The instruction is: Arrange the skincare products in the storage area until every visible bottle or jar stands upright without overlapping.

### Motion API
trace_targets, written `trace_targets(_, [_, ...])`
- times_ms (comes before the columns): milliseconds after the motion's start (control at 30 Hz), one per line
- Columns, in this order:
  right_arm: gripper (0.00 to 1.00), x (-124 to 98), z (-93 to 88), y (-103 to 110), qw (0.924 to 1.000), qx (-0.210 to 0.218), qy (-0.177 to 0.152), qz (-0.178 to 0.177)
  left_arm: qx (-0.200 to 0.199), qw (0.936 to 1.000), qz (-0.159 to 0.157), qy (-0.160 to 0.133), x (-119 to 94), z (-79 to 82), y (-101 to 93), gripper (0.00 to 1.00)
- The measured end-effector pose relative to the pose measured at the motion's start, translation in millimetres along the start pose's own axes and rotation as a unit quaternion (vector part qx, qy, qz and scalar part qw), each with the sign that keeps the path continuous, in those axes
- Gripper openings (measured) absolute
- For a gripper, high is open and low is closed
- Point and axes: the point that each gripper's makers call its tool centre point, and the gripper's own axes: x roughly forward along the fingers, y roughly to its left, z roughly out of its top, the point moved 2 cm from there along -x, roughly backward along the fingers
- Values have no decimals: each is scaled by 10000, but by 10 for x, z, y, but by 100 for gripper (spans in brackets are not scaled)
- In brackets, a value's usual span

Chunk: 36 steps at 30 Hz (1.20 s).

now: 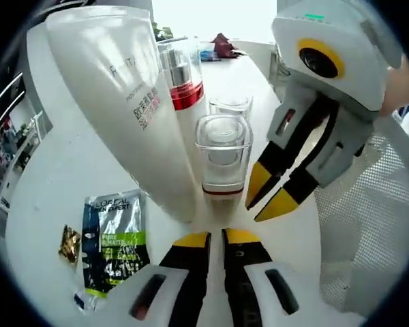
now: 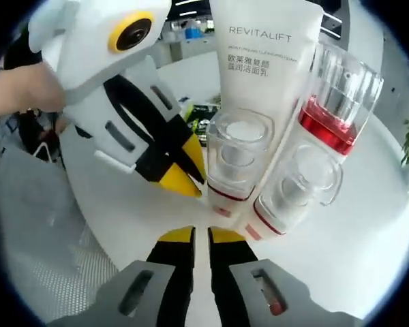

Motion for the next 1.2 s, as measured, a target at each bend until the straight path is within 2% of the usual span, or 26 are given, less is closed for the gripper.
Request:
trace_targets(167, [22,-34,-16,90,9999,-36,53,105,-92,9999,62,27,-97,-20,-34,16])
trace_targets(333, [26,-133,-21,132,9999,-40,8,99,-203,9997,151,41,-231,-34,-87,21])
trace_targets(533, [35,-263,-21,153,10000,-55,-55,39,-411,9987,286,24,-404,-53,-176,26])
trace_targets(733, [40,-397,-6,206,9996,-222,-168,51,-657,9967,482,-40,-577,-102,-207,30])
trace_targets(900, [48,-483,-29,253,9992,-361,-169,58,-1002,9924,716,-84,-758,-203,-236,34])
trace_targets(1200, [55,-636,-119,220,9995,-228,-214,13,-1558,9827,1005,-50,-1024,-476,-380,38])
